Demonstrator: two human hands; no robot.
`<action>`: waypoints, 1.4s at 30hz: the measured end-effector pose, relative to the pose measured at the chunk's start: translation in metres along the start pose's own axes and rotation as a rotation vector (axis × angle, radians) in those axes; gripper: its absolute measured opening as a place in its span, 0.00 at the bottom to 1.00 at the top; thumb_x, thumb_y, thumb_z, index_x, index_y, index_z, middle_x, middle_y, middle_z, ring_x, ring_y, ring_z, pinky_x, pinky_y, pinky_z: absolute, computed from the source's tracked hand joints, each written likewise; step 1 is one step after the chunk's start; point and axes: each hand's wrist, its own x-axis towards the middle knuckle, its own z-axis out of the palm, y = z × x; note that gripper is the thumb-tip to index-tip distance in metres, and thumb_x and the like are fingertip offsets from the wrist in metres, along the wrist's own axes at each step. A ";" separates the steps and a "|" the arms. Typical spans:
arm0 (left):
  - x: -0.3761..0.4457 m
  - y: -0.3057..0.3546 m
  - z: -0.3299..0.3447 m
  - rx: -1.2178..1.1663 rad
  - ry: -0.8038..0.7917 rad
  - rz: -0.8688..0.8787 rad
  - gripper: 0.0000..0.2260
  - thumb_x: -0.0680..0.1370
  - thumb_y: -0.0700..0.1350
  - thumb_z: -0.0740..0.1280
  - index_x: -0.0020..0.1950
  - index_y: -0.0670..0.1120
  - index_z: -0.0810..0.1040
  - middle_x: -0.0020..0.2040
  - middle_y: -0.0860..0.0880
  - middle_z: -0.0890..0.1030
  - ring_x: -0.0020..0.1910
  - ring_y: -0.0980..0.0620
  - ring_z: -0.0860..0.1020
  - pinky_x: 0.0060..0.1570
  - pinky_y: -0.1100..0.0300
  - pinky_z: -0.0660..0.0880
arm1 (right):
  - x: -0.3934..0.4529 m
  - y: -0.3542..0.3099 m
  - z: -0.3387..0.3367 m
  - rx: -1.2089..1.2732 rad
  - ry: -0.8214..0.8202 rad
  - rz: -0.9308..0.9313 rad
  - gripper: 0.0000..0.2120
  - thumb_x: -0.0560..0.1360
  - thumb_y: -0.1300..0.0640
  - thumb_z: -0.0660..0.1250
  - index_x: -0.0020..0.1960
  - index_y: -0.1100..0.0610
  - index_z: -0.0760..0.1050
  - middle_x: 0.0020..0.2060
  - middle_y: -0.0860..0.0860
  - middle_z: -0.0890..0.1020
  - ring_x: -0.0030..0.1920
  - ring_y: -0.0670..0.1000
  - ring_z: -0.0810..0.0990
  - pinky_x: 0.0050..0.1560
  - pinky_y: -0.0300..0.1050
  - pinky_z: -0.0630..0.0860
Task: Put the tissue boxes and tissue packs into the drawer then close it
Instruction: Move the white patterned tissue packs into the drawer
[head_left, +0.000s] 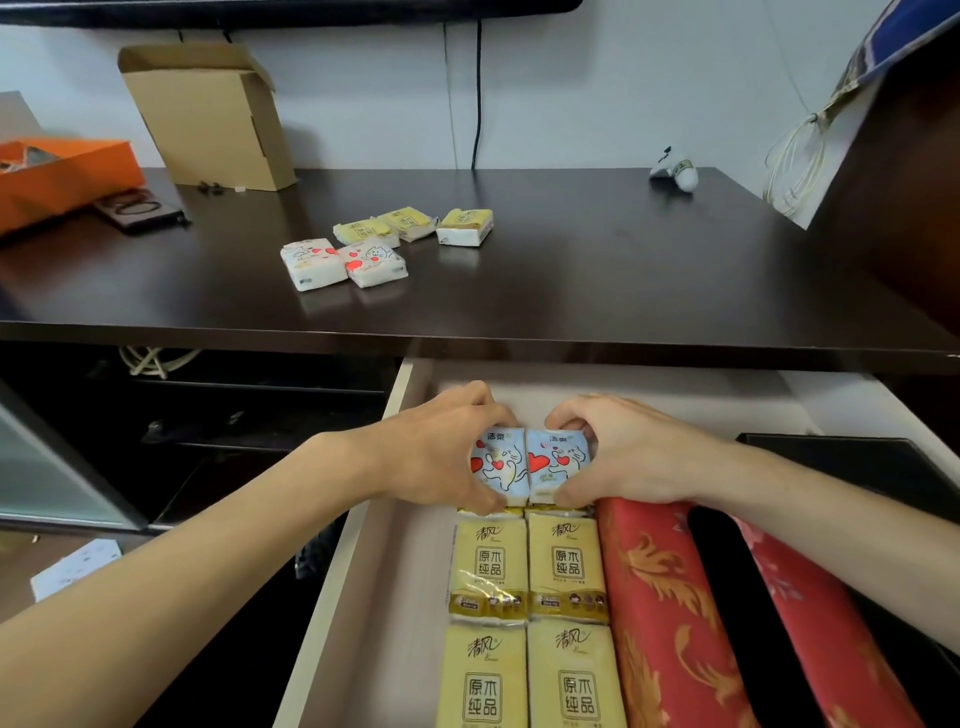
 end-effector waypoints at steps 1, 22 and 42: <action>0.000 0.000 0.000 0.006 -0.003 -0.004 0.36 0.65 0.61 0.77 0.69 0.56 0.69 0.54 0.60 0.66 0.54 0.57 0.71 0.49 0.67 0.76 | 0.000 -0.001 0.001 0.000 -0.004 0.004 0.38 0.60 0.44 0.80 0.68 0.45 0.72 0.58 0.44 0.78 0.55 0.46 0.79 0.54 0.50 0.81; -0.044 -0.042 -0.089 -0.135 0.743 -0.219 0.12 0.77 0.50 0.67 0.58 0.52 0.82 0.53 0.57 0.84 0.53 0.60 0.80 0.54 0.55 0.78 | 0.029 -0.053 -0.038 0.421 0.462 -0.387 0.10 0.79 0.61 0.69 0.53 0.47 0.84 0.47 0.39 0.86 0.47 0.37 0.82 0.46 0.28 0.74; -0.028 -0.090 -0.079 0.159 0.698 -0.276 0.12 0.78 0.46 0.65 0.61 0.45 0.75 0.61 0.50 0.74 0.62 0.50 0.71 0.58 0.54 0.73 | 0.126 -0.092 -0.030 -0.302 0.441 -0.456 0.21 0.82 0.45 0.60 0.72 0.49 0.73 0.64 0.47 0.75 0.64 0.50 0.71 0.55 0.50 0.76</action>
